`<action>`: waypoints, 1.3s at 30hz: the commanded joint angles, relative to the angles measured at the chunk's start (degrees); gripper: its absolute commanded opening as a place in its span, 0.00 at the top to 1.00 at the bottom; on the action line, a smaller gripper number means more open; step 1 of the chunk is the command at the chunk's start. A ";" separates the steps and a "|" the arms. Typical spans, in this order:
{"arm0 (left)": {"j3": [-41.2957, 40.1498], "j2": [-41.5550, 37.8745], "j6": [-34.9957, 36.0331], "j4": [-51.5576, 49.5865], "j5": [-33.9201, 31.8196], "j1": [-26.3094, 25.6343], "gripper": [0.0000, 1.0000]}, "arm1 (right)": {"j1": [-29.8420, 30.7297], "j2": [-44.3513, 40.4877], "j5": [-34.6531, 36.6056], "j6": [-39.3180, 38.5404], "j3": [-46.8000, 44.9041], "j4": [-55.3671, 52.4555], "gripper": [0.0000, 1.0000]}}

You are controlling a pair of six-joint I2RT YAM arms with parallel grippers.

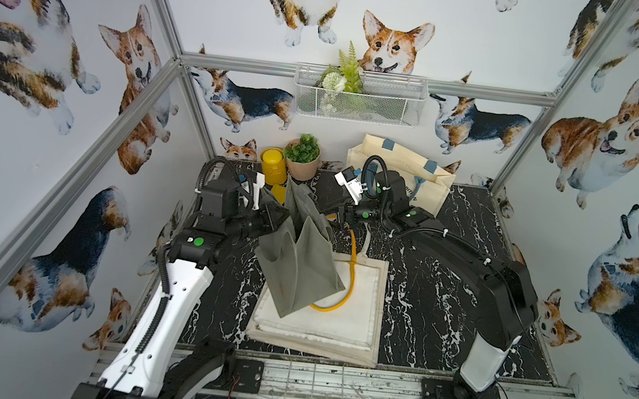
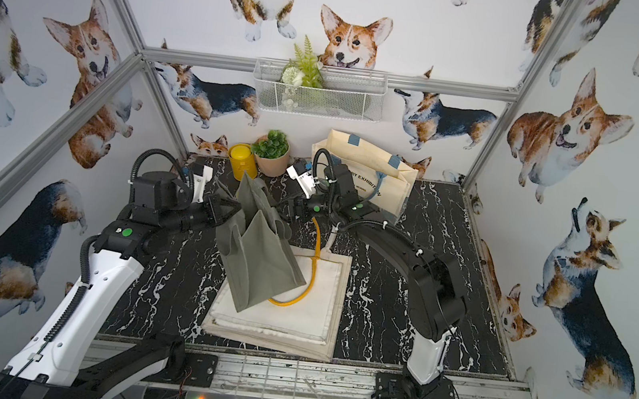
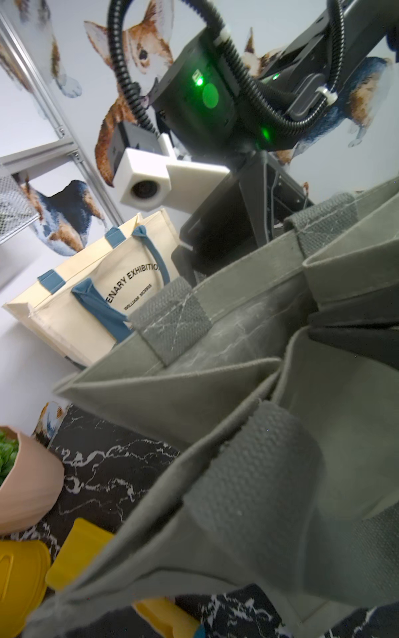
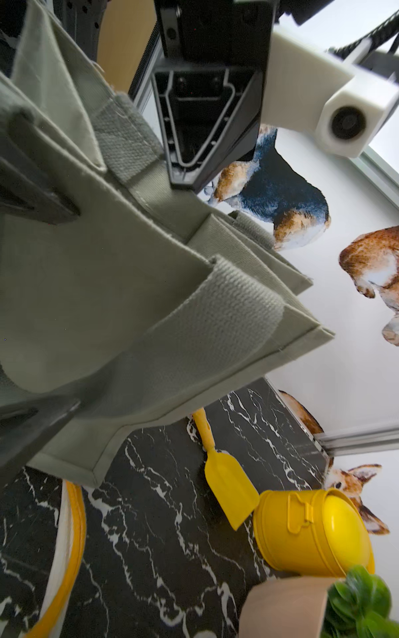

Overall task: Put away the canvas bag
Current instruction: Pick up the canvas bag from the center of the board.

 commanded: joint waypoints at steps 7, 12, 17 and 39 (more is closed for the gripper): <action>-1.00 1.47 -2.03 6.87 -5.92 -6.64 0.74 | 3.92 -0.25 -2.54 2.01 -4.44 11.56 0.20; -1.33 0.72 -2.04 8.21 -8.48 -7.01 0.40 | 4.18 0.06 -4.07 3.52 -5.88 15.14 0.21; -2.99 -0.54 -3.20 10.52 -9.21 -7.10 0.28 | 4.43 -0.22 -5.82 4.00 -7.43 18.21 0.22; -1.65 -3.64 -17.70 8.14 -14.59 -6.85 1.00 | 1.53 -19.15 2.61 -12.07 -23.27 16.39 0.12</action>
